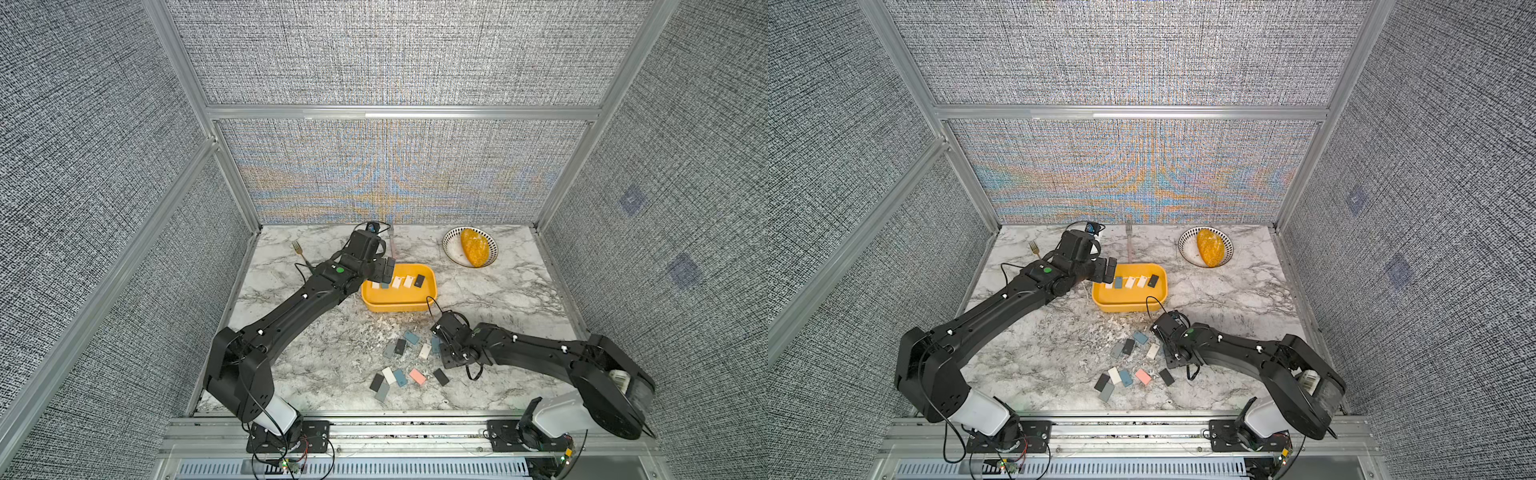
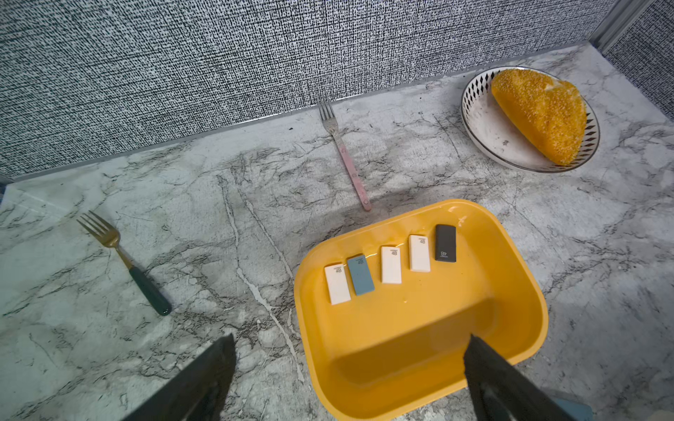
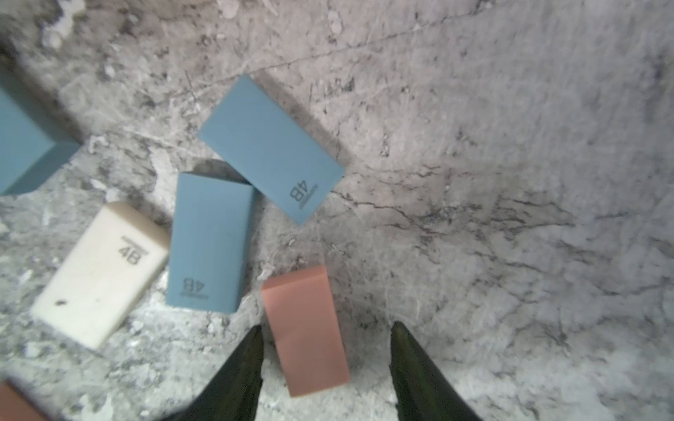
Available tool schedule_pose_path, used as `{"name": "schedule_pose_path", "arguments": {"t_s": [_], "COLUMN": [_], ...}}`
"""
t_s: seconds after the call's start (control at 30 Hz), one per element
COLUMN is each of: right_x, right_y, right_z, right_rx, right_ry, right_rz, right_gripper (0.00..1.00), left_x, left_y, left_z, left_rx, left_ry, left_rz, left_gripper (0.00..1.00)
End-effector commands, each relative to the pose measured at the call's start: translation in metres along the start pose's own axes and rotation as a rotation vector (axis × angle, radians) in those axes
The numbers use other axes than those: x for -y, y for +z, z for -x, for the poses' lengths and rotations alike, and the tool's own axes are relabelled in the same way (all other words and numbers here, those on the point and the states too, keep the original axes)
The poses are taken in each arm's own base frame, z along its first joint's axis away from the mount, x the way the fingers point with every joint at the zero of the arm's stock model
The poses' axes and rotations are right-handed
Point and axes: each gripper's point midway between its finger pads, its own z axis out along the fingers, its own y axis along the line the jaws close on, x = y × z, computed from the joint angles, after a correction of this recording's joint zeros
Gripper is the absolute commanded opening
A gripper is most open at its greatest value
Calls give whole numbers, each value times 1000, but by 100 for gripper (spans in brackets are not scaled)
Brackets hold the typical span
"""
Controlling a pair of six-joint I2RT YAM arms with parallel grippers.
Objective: Put the eraser in the storage box
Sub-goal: Pick up the eraser from the center of the board.
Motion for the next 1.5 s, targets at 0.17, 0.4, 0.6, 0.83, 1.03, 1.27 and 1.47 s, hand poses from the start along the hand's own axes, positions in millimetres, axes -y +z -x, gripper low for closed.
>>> {"name": "schedule_pose_path", "arguments": {"t_s": [0.17, 0.4, 0.6, 0.83, 1.03, 1.27, 1.47], "right_x": [-1, -1, 2, 6, 11, 8, -5], "right_y": [10, 13, 13, 8, -4, -29, -47], "right_z": [-13, -16, -22, -18, -10, 19, 60], "right_rx": [-65, -81, -94, -87, -45, 39, 139], "right_ry": [-28, -37, -37, -28, -7, 33, 52], "right_rz": [28, 35, 29, 10, -9, 0, 32], "right_gripper": [48, 37, 28, 24, 23, 23, 23], "left_x": [0, -2, -2, -2, -4, -8, -18], "left_y": [0, -1, 1, 1, 1, -2, -4], "left_z": [5, 4, 2, 2, 1, 9, 17], "left_rx": [21, 19, 13, 15, 14, 33, 46], "left_ry": [-13, -15, -16, -21, -22, -30, -44], "left_rz": [-9, -5, -8, -11, -9, 6, 34], "left_gripper": [100, 100, 100, 100, 100, 100, 100]}}
